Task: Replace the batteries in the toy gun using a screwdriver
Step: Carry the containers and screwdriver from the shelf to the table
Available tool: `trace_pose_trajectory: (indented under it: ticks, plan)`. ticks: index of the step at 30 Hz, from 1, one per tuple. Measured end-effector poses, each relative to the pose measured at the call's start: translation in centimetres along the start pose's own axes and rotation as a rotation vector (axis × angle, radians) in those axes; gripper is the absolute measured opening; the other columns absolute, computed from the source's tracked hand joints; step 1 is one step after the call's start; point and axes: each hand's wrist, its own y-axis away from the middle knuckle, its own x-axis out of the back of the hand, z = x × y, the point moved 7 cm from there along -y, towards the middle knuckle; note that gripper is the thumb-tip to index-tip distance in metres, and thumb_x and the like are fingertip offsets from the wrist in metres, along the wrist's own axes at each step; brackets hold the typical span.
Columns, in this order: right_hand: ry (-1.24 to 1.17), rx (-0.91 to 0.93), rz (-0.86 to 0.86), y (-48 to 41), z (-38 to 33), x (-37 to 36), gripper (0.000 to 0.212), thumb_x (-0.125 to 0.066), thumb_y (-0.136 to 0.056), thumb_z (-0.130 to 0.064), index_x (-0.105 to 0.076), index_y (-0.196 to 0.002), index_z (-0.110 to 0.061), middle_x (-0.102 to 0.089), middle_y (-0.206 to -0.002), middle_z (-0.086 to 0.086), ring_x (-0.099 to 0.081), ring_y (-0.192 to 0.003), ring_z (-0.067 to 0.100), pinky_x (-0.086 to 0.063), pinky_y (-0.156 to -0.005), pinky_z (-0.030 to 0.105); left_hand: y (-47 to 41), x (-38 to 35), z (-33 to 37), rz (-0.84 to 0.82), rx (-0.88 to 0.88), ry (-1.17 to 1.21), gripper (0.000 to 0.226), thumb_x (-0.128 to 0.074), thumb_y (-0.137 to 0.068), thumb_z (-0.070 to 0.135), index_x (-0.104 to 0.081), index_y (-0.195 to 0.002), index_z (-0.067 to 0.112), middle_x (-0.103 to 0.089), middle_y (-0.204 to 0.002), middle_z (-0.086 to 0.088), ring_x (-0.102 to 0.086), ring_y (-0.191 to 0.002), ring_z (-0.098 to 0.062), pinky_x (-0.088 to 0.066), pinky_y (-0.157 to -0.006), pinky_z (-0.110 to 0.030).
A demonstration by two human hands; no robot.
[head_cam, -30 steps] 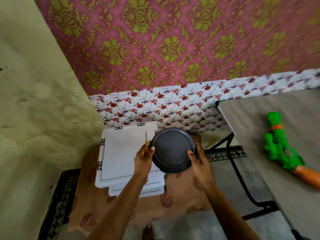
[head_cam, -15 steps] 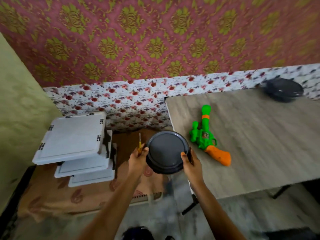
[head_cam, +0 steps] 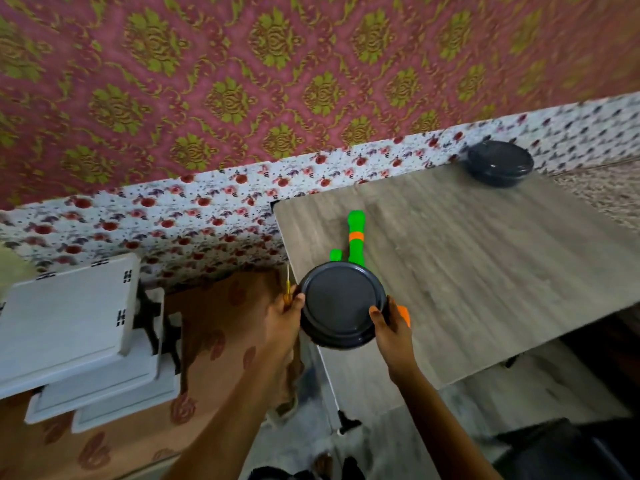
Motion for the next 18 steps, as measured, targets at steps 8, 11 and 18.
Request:
trace_pose_trajectory:
  ticks: [8,11,18]
  plan:
    - [-0.11,-0.025,0.015,-4.4,-0.9,2.6,0.036,-0.049,-0.094,-0.018,-0.051,-0.13,-0.015,-0.06,-0.119,-0.002,-0.056,-0.105,0.012,-0.045,-0.08,0.024,-2.9,-5.3,2.8,-0.092,0.013,0.004,0.033,-0.061,-0.09,0.028,-0.064,-0.121,0.018,-0.065,-0.119,-0.006,-0.058,-0.114,-0.025,-0.044,-0.103,-0.045]
    - [-0.115,-0.017,0.004,-6.2,-1.4,3.2,0.03,-0.048,-0.095,-0.015,-0.053,-0.124,-0.017,-0.059,-0.112,-0.006,-0.056,-0.105,0.013,-0.042,-0.079,0.023,-3.8,-6.5,3.6,-0.095,0.014,0.011,0.029,-0.058,-0.093,0.025,-0.064,-0.12,0.018,-0.064,-0.111,-0.001,-0.058,-0.111,-0.021,-0.045,-0.101,-0.039]
    - [-0.072,0.008,-0.087,-11.5,-1.8,5.2,0.035,-0.047,-0.095,-0.019,-0.049,-0.13,-0.019,-0.056,-0.115,-0.005,-0.052,-0.103,0.01,-0.041,-0.084,0.025,-4.6,-10.1,4.9,-0.037,0.003,0.094,0.03,-0.056,-0.093,0.017,-0.062,-0.123,0.014,-0.066,-0.115,-0.003,-0.059,-0.112,-0.021,-0.045,-0.102,-0.041]
